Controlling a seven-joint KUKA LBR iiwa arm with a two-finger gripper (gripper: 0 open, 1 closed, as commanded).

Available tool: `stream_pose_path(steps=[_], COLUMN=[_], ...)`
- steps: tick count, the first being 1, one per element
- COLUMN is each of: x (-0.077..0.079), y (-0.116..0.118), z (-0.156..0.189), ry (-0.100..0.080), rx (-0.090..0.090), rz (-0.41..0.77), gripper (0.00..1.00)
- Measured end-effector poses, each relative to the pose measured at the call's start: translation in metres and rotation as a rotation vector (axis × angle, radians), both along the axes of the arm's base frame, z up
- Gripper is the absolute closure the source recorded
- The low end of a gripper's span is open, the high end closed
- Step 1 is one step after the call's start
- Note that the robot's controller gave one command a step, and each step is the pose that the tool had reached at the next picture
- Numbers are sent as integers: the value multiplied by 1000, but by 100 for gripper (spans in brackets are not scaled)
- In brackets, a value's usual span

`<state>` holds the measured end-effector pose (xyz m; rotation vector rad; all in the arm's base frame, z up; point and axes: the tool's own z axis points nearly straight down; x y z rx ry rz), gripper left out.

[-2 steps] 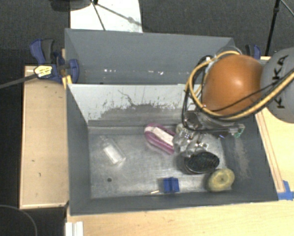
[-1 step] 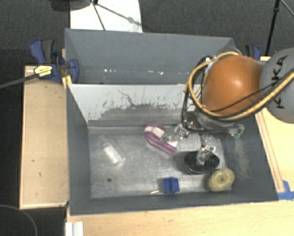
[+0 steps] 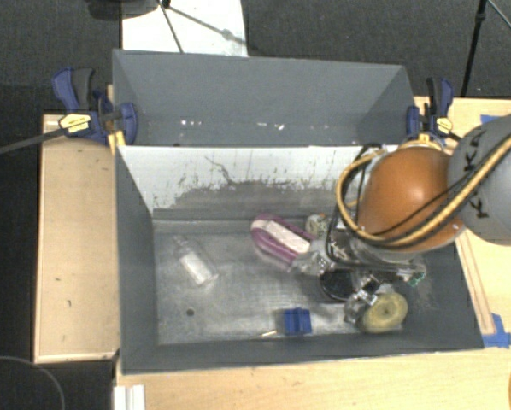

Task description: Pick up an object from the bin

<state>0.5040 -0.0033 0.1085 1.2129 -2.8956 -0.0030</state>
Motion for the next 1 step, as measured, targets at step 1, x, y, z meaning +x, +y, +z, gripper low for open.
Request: stream_pose_path(steps=[1], x=[1], y=[-67], z=[-39], ry=[-1], rx=[-1], rz=[47], gripper=[0])
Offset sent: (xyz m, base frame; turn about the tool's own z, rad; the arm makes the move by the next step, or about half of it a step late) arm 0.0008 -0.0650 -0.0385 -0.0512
